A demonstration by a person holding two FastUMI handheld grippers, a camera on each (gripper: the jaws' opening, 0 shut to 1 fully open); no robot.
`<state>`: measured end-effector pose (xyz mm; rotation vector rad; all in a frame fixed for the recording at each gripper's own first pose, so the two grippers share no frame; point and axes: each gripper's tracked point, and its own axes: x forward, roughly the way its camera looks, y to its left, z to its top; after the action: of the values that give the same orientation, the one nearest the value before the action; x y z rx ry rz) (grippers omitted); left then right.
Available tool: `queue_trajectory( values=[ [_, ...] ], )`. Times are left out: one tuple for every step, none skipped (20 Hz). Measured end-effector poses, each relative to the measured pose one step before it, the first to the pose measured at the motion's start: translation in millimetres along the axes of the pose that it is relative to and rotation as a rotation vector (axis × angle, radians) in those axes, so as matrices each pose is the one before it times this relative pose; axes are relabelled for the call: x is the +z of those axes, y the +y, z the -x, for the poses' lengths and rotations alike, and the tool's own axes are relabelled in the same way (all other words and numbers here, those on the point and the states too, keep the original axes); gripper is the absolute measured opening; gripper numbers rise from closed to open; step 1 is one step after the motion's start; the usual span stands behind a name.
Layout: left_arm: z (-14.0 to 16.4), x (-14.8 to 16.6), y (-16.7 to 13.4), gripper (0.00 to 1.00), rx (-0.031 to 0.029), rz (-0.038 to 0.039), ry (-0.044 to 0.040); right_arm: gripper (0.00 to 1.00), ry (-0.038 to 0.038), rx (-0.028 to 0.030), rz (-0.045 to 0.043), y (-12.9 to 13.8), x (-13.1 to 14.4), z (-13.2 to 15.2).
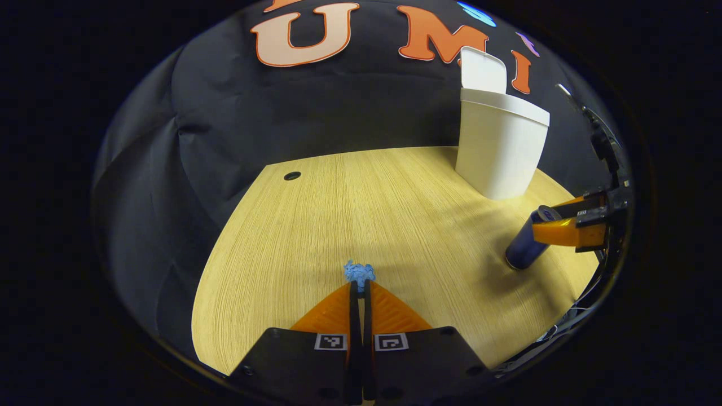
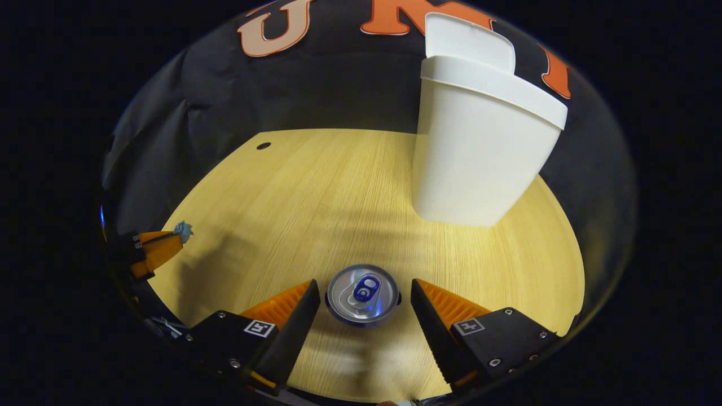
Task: Press the lid of the desktop garbage bin to open it, pick up the crumpled paper on the desktop and throw it into the bin, then pick up the pop can on the desktop and drop it into the bin, and finally close the garbage bin lid.
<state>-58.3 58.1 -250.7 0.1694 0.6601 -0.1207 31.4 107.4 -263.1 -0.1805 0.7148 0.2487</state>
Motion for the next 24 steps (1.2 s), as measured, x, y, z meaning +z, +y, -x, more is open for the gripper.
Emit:
queue_trajectory(
  values=[
    [-1.47,2.66,-2.74,0.03,-0.00429,-0.00042,0.00424,0.98,0.01317,0.00995,-0.01127,2.43,-5.95,-3.47],
    [0.77,-2.45,-2.34,0.04,-0.00154,0.0,0.00166,0.98,0.00804,0.01028,-0.01162,1.72,-2.37,-2.32],
    [0.28,0.41,0.89,0.04,-0.00129,-0.00033,-0.0005,0.95,0.00988,0.00668,-0.00973,0.57,-4.69,-3.64],
    [0.04,2.47,0.23,0.04,-0.00068,-0.00169,-0.00332,0.96,0.00399,-0.00606,-0.0067,-2.59,-1.37,-0.8],
    [-1.16,1.36,-0.14,0.04,-0.0012,-0.00189,-0.00364,0.88,-0.01259,0.00078,-0.00796,-0.3,1.58,-0.92],
    [-0.3,3.48,0.11,0.04,-0.0013,-0.00165,-0.00517,0.79,0.00078,0.00341,-0.00127,-0.69,-1.46,0.4],
    [0.06,4.14,-1.97,0.03,-0.00349,-0.00231,-0.00466,0.78,-0.00254,-0.0074,-0.0023,-1.1,-0.13,3.25],
    [-1.94,5.88,-2.22,0.04,-0.00525,-0.00236,-0.00543,0.77,-0.00527,-0.00295,-0.00398,-0.99,1.01,1.66],
    [-3.56,3.37,-3.21,0.03,-0.00487,-0.00217,-0.00548,0.77,-0.00185,-0.00186,-0.00769,-2.31,0.36,3.23],
    [-2.44,4.31,-2.59,0.04,-0.00496,-0.00296,-0.00435,0.77,-0.00154,-0.00292,-0.00878,-2.83,2.34,1.47],
    [-3.11,4.39,-4.92,0.04,-0.00714,-0.00475,-0.00383,0.77,-0.0034,-0.00696,-0.00797,-5.74,-2.39,3.61],
    [-2.97,4.99,-5.47,0.04,-0.00909,-0.00627,-0.00555,0.77,-0.00396,-0.01184,-0.00523,-8.58,0.75,5.12],
    [-1.96,6.4,-5.12,0.04,-0.00924,-0.00887,-0.00845,0.77,-0.00528,-0.01729,-0.00351,-10.96,-0.53,5.62],
    [-2.59,8.05,-5.91,0.04,-0.01133,-0.01112,-0.00982,0.77,-0.00018,-0.01811,-0.0042,-10.89,0.01,3.74],
    [-1.59,8.27,-7.98,0.04,-0.01406,-0.01165,-0.01216,0.77,-0.00164,-0.01648,-0.00992,-8.35,-3.01,5.37],
    [-3.58,10.22,-7.61,0.04,-0.01661,-0.00778,-0.01282,0.76,-0.00164,-0.01094,-0.01299,-8.84,-1.58,4.63],
    [-4.36,9.57,-8.64,0.04,-0.01795,-0.00578,-0.01135,0.76,-0.00344,-0.01437,-0.01345,-10.98,-0.11,2.42],
    [-4.66,10.72,-7.38,0.04,-0.01675,-0.01039,-0.01248,0.72,-0.00192,-0.01537,-0.00993,-9.72,-0.12,2.41],
    [-4.94,11.89,-6.72,0.04,-0.0149,-0.00886,-0.01344,0.77,-0.00243,-0.01855,-0.00996,-10.85,-2.49,3.28],
    [-5.27,11.42,-5.59,0.04,-0.01502,-0.00721,-0.0155,0.77,-0.00049,-0.01521,-0.00942,-9.93,-2.58,3.23],
    [-6.19,12.3,-5.79,0.04,-0.01301,-0.00952,-0.01611,0.77,0.00084,-0.0147,-0.01162,-8.32,-3.78,3.07],
    [-6.03,13.74,-4.05,0.04,-0.00974,-0.01277,-0.01611,0.77,0.00258,-0.01254,-0.014,-8.7,-2.67,2.37],
    [-6.69,14.83,-4.46,0.04,-0.00924,-0.01085,-0.01804,0.77,0.00215,-0.01122,-0.01523,-8.76,-3.54,3.34],
    [-6.39,15.41,-4.04,0.04,-0.00866,-0.00992,-0.01958,0.77,0.00241,-0.01177,-0.01483,-8.41,-2.41,2.52]
  ],
)
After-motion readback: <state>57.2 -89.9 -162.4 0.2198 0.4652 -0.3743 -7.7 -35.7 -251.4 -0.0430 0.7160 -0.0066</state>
